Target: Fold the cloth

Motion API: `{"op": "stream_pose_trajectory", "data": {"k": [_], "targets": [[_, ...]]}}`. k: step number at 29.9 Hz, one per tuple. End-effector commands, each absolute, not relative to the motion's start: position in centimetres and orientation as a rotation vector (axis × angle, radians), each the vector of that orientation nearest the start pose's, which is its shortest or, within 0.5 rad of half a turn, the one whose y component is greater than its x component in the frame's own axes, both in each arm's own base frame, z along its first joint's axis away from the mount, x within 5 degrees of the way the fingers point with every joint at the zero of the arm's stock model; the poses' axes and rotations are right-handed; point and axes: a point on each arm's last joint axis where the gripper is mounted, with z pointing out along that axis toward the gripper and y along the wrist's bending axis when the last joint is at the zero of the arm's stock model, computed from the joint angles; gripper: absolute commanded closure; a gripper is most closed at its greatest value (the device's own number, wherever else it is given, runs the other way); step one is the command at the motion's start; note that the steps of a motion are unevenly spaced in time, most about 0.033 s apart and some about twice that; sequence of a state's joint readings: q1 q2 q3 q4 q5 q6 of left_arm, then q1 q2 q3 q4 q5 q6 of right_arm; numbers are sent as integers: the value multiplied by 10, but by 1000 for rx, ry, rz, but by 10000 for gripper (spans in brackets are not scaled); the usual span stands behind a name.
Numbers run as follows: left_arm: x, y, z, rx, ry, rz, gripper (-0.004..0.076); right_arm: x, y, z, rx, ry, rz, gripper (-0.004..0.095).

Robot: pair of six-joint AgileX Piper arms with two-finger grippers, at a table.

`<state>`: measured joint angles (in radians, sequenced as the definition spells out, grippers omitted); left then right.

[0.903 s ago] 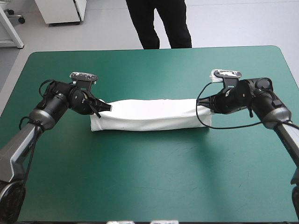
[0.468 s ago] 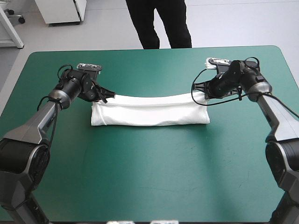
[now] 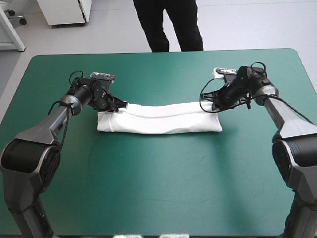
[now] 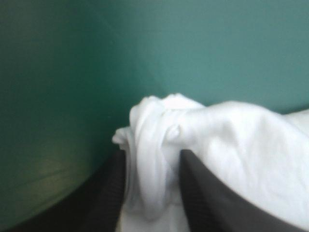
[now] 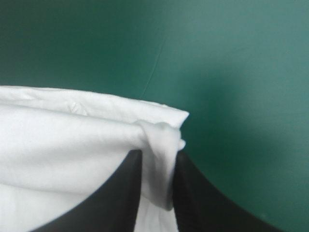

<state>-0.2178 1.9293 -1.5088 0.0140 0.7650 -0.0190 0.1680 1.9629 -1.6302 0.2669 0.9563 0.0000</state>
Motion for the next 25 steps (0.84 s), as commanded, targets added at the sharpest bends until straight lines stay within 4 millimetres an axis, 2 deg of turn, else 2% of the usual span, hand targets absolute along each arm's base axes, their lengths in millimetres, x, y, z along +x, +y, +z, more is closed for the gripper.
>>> {"op": "stream_pose_trajectory", "data": {"k": [1, 3, 7, 9, 10, 13, 15, 16, 19, 25], "targets": [[408, -92, 275, 287, 2519, -110, 191, 408, 88, 286, -132, 2714, 399, 439], [405, -90, 289, 298, 2502, -86, 101, 405, 87, 294, -163, 2724, 388, 426], [397, -88, 319, 290, 2455, -95, 113, 396, 86, 323, -168, 2645, 394, 465], [391, -88, 333, 276, 2418, -126, 168, 388, 85, 338, -176, 2611, 394, 477], [388, -89, 337, 268, 2408, -143, 222, 385, 84, 343, -179, 2597, 394, 484], [381, -93, 348, 279, 2378, -220, 463, 375, 80, 359, -189, 2561, 355, 490], [378, -100, 351, 335, 2359, -286, 675, 369, 78, 368, -184, 2542, 345, 490], [377, -104, 352, 374, 2349, -314, 729, 366, 78, 371, -184, 2538, 343, 490], [373, -123, 352, 418, 2335, -410, 733, 361, 77, 376, -189, 2547, 345, 490], [364, -163, 343, 547, 2330, -446, 733, 360, 77, 376, -166, 2557, 355, 490]]}}
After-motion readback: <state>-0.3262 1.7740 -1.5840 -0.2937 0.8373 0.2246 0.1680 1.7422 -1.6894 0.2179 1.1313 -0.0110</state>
